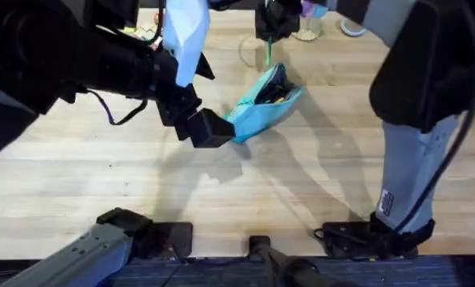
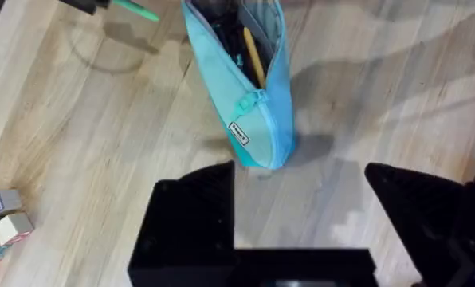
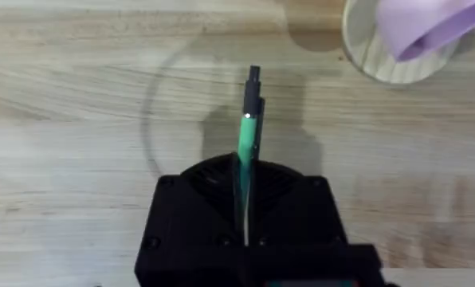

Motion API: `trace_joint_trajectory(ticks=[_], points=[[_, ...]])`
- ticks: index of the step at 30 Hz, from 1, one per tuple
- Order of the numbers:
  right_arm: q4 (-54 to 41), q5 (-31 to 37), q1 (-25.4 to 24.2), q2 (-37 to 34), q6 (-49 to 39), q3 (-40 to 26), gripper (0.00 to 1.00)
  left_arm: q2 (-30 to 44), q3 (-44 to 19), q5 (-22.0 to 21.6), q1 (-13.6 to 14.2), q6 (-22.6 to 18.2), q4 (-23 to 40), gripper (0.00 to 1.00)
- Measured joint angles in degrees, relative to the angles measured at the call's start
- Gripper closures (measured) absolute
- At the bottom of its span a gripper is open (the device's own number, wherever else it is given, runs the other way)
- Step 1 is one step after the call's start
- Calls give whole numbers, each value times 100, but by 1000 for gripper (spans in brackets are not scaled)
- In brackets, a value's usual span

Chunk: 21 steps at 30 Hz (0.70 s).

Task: Unzip the bag, pick up the pens from the table one at a time and place them inside, then zip the bag closed.

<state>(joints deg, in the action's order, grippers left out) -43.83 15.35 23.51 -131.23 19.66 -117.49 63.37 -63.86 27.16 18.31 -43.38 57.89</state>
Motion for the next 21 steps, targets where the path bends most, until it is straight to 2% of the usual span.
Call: trace_joint_trajectory(ticks=[2, 17, 21], points=[[3, -4, 0, 325, -391, -46, 971, 0, 0, 0, 0, 0, 0, 8], [-246, -31, -2, 1015, -1722, -48, 971, 0, 0, 0, 0, 0, -2, 7], [-426, -287, -4, 1275, -2328, -48, 971, 0, 0, 0, 0, 0, -2, 7]])
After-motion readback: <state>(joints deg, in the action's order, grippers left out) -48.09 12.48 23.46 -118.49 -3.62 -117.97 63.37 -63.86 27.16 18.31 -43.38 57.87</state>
